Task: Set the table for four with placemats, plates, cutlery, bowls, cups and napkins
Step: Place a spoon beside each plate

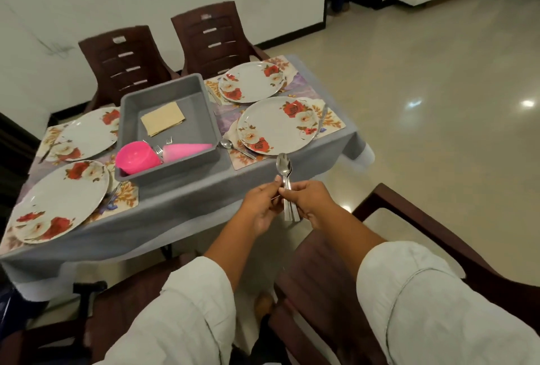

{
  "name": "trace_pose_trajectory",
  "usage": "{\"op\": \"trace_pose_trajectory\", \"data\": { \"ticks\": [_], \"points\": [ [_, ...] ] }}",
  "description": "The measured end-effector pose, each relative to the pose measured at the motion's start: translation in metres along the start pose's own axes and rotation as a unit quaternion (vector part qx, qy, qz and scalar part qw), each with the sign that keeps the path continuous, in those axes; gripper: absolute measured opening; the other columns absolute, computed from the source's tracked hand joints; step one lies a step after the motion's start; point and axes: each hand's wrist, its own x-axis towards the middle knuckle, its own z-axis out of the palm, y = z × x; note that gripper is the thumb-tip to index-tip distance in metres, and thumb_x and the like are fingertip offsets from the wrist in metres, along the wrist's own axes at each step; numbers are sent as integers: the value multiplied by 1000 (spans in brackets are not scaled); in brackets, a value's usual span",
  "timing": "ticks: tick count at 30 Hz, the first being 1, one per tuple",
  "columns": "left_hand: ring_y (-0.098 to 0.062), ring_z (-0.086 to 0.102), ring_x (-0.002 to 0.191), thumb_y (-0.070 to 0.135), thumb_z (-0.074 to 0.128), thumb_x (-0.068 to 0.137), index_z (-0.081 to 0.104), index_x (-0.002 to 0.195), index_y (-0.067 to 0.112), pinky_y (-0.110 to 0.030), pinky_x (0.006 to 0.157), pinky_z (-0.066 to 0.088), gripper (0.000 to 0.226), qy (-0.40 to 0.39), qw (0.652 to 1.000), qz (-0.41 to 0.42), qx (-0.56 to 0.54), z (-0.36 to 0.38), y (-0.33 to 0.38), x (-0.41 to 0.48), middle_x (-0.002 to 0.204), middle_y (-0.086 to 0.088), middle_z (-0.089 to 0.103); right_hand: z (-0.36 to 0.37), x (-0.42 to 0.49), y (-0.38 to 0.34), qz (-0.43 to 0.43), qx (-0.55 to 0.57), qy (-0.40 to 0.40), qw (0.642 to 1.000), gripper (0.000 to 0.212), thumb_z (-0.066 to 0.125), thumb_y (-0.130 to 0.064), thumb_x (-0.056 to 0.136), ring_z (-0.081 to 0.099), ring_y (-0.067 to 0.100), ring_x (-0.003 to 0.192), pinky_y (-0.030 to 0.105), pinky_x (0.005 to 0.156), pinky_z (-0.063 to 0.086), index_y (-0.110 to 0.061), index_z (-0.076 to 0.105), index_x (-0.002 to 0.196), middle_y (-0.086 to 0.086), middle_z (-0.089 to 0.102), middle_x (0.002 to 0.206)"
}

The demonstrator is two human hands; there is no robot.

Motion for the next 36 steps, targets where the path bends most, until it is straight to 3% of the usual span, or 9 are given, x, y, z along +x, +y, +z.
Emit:
{"op": "trace_pose_trajectory", "data": {
  "ticks": [2, 6, 9, 10, 14, 20, 22, 31, 36],
  "points": [
    [-16, 58, 76, 27, 72, 93, 77, 93, 7, -25, 66, 57, 20, -7, 1000, -4, 5, -3, -6, -15, 95, -13, 65, -1, -14, 8, -4, -2, -9, 1000, 20, 84, -23, 82, 77, 26, 81, 42, 78, 61, -12, 78, 98, 7, 79, 84],
    [-17, 53, 73, 17, 73, 91, 82, 78, 9, -28, 65, 60, 17, -12, 1000, -7, 12, -19, -13, -42, 89, -16, 58, 9, -40, 18, -19, -22, -34, 999, 13, 83, -21, 84, 76, 25, 81, 42, 81, 61, -13, 79, 93, 8, 78, 84],
    [-28, 57, 83, 11, 74, 89, 79, 92, 2, -35, 71, 63, 10, -1, 1000, 1, 20, -42, -13, -60, 101, -24, 56, 28, -56, 24, -25, -30, -54, 998, 13, 81, -18, 86, 75, 24, 83, 40, 81, 60, -12, 78, 96, 8, 78, 86],
    [-32, 57, 88, 9, 74, 89, 75, 101, -3, -37, 75, 63, 17, 4, 1000, 7, 25, -51, -14, -66, 104, -25, 57, 35, -60, 25, -23, -37, -66, 997, 13, 80, -20, 87, 75, 24, 85, 41, 83, 60, -13, 78, 98, 6, 78, 87],
    [-21, 71, 82, 8, 71, 92, 67, 115, -7, -39, 86, 61, 28, 27, 998, 26, 48, -92, -14, -87, 97, -18, 73, 71, -78, 30, -18, -54, -110, 992, 15, 74, -22, 92, 75, 25, 91, 41, 85, 61, -13, 76, 103, 8, 78, 93],
    [-18, 69, 65, 5, 66, 95, 65, 110, -10, -30, 62, 61, 21, 68, 995, 42, 54, -157, -22, -119, 87, -17, 71, 138, -117, 41, 12, -19, -141, 990, 19, 61, -13, 101, 72, 9, 68, 21, 59, 55, -4, 72, 112, 9, 75, 89],
    [-17, 67, 60, 4, 65, 96, 64, 111, -12, -28, 57, 61, 22, 86, 994, 46, 44, -174, -26, -134, 83, -17, 69, 160, -128, 46, 28, -6, -144, 989, 20, 57, -8, 102, 71, 7, 64, 18, 58, 56, 0, 70, 115, 9, 74, 88],
    [-10, 70, 69, 9, 64, 97, 66, 111, -3, -24, 63, 57, 19, 113, 991, 68, -8, -233, -41, -209, 83, -8, 72, 225, -191, 60, 41, 10, -163, 986, 21, 63, -3, 97, 68, 13, 57, 23, 48, 54, 5, 69, 115, 13, 71, 82],
    [-8, 70, 67, 10, 69, 94, 65, 117, -6, -26, 68, 59, 28, 150, 984, 90, -39, -255, -51, -258, 80, -5, 73, 249, -221, 69, 29, -22, -193, 981, 19, 71, -3, 92, 73, 22, 75, 31, 62, 61, 2, 71, 110, 17, 75, 95]
  ]
}}
